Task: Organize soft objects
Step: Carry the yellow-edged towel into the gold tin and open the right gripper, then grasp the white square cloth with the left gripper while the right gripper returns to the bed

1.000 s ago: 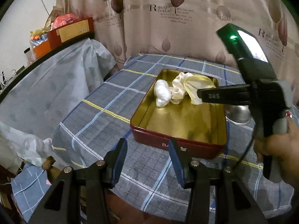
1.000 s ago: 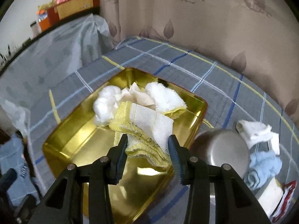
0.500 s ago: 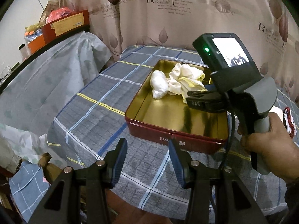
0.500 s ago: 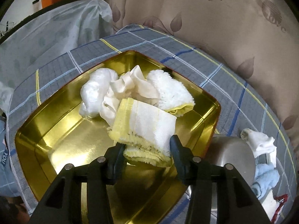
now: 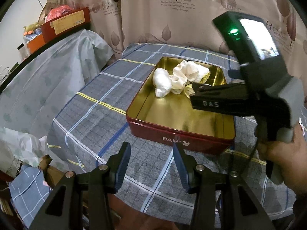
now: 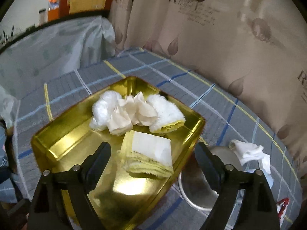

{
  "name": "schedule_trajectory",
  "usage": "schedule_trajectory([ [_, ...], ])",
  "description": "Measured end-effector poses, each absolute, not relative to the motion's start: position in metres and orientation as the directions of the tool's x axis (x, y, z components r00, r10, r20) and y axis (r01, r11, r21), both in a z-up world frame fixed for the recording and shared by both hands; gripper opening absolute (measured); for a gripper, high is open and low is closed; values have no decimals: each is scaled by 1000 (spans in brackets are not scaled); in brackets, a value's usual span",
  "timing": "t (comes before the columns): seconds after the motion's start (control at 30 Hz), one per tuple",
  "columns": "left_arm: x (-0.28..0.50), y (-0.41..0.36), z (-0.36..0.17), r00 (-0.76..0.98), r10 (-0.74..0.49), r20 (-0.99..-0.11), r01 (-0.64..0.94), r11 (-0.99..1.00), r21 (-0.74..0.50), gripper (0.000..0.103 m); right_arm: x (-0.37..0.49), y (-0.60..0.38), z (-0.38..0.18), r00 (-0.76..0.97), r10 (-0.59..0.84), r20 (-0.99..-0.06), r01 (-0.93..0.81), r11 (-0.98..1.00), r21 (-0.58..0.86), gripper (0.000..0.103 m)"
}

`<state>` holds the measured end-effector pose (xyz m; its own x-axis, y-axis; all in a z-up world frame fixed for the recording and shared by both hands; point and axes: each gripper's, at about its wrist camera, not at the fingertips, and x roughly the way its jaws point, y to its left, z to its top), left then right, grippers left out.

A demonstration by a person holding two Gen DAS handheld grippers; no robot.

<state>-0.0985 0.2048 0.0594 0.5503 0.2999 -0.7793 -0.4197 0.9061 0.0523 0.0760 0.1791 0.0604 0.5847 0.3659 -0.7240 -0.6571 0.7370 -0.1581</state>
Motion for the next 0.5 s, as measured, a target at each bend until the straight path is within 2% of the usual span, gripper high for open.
schedule_trajectory([
  [0.2, -99, 197, 57, 547, 308, -778, -409, 910, 73, 47, 59, 127, 66, 639, 367, -676, -572, 814, -99, 90],
  [0.3, -100, 193, 57, 551, 315, -773, -403, 911, 85, 47, 43, 69, 66, 681, 339, -650, -481, 875, -48, 90],
  [0.4, -102, 185, 60, 570, 319, -757, -380, 919, 102, 47, 27, 3, 63, 723, 257, -641, -369, 929, -43, 96],
  [0.5, -105, 170, 62, 601, 297, -742, -328, 938, 110, 47, 20, -64, 55, 743, 146, -654, -261, 962, -82, 97],
])
